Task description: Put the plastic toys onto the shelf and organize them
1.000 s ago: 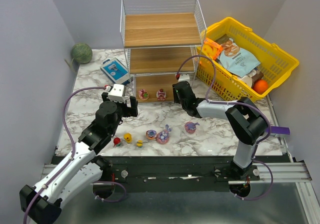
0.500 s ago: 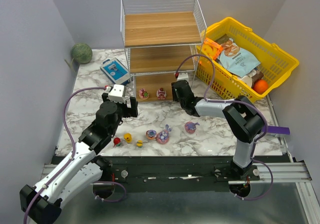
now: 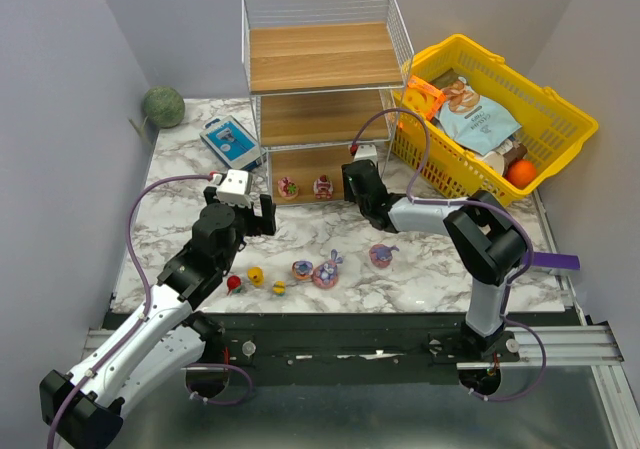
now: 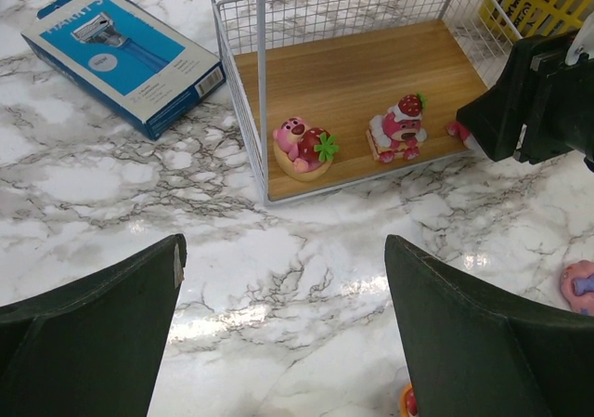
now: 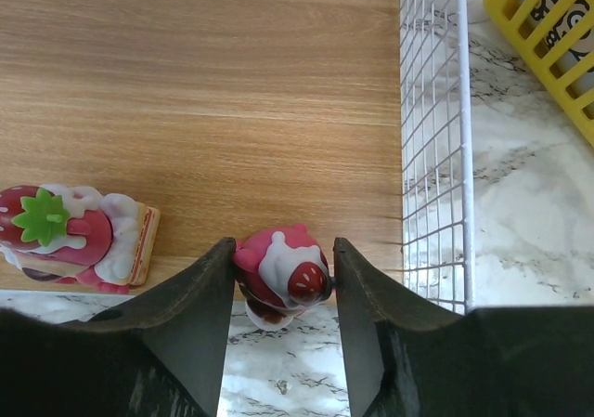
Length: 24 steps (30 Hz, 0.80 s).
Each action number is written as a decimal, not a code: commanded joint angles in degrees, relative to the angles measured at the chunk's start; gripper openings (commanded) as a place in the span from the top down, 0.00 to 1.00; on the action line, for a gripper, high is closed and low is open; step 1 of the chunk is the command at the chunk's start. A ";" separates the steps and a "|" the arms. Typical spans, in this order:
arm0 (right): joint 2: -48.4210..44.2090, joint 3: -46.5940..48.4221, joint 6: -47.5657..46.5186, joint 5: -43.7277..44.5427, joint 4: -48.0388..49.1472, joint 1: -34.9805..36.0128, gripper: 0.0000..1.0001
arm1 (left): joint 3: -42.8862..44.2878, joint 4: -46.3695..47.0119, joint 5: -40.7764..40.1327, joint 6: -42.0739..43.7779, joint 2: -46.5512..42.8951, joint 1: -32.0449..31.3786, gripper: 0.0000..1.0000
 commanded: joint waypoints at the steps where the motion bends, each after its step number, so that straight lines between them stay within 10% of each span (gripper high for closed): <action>1: 1.64 1.41 1.66 3.00 -1.24 -0.62 0.41 | -0.52 -0.14 1.03 -0.41 -0.15 0.41 0.04; 24: -5.39 -0.44 3.06 1.06 -3.07 -0.53 0.32 | -0.60 -0.05 1.39 -0.58 -0.50 0.41 0.04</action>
